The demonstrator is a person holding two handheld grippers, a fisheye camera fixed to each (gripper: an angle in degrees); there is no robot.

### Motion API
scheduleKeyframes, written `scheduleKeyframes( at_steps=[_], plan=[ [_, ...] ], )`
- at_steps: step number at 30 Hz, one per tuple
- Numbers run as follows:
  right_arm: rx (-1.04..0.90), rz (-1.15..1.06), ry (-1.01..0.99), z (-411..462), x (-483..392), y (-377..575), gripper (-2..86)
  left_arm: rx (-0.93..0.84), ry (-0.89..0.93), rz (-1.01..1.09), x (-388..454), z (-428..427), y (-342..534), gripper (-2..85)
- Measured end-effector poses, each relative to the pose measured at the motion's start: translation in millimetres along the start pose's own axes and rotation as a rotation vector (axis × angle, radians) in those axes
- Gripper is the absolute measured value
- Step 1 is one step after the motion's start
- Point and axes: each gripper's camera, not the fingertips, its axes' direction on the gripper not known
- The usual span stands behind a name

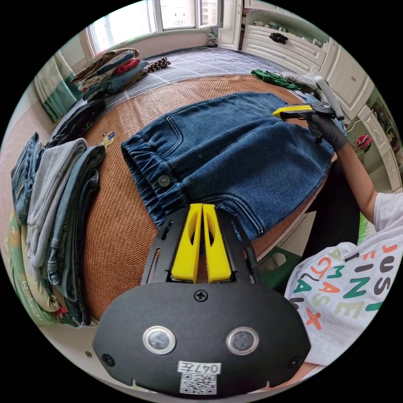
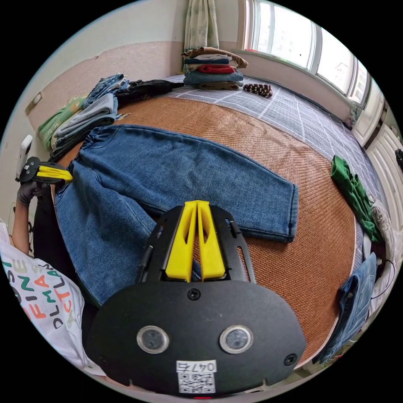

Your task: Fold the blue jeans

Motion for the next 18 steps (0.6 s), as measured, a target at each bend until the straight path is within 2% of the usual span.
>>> scheduleKeyframes(
  at_steps=[18],
  plan=[
    [0.001,0.006,-0.014,2.4,-7.5,-3.5,-0.6,0.014,0.016,-0.011,-12.8,0.5,11.5,-1.0]
  ],
)
